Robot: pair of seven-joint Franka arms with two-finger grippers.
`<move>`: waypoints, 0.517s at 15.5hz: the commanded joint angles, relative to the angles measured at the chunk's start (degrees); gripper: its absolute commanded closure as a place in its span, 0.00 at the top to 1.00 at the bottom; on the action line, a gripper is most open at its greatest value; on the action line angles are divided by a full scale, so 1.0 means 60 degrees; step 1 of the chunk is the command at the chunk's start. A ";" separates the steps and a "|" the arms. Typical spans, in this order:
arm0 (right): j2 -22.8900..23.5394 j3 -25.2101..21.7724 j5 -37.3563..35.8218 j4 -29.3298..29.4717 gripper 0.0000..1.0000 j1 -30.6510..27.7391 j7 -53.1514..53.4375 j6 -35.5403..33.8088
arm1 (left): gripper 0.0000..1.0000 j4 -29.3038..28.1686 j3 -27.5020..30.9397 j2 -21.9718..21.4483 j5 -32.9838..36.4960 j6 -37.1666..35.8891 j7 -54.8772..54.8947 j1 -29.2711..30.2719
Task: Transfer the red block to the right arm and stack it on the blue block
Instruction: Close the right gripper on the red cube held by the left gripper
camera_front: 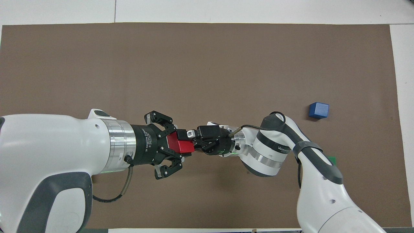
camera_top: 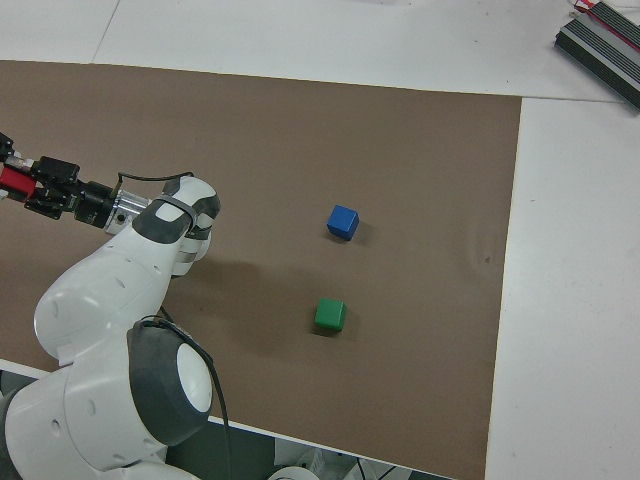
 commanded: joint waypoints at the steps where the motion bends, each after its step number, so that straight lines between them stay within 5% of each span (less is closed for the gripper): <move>1: -0.0453 -0.0021 -0.0085 -0.0097 0.00 -0.0161 0.0787 0.0733 | 0.00 -0.0419 -0.0064 -0.0391 -0.0035 -0.0110 0.0132 0.0002; 2: -0.0453 -0.0021 -0.0144 -0.0068 0.00 -0.0161 0.0801 0.0748 | 0.08 -0.0419 -0.0049 -0.0391 -0.0035 -0.0111 0.0132 0.0002; 3: -0.0453 -0.0036 -0.0159 -0.0068 0.00 -0.0176 0.0830 0.0763 | 0.30 -0.0404 -0.0064 -0.0376 -0.0021 -0.0111 0.0147 -0.0013; 4: -0.0453 -0.0036 -0.0188 -0.0053 0.00 -0.0190 0.0845 0.0763 | 0.85 -0.0375 -0.0049 -0.0376 -0.0006 -0.0096 0.0118 -0.0013; 5: -0.0453 -0.0051 -0.0276 -0.0039 0.00 -0.0220 0.0845 0.0777 | 1.00 -0.0360 -0.0064 -0.0376 0.0009 -0.0110 0.0103 -0.0028; 8: -0.0439 -0.0036 -0.0437 -0.0009 0.00 -0.0322 0.0831 0.0880 | 1.00 -0.0302 -0.0006 -0.0376 0.0053 -0.0198 0.0147 0.0031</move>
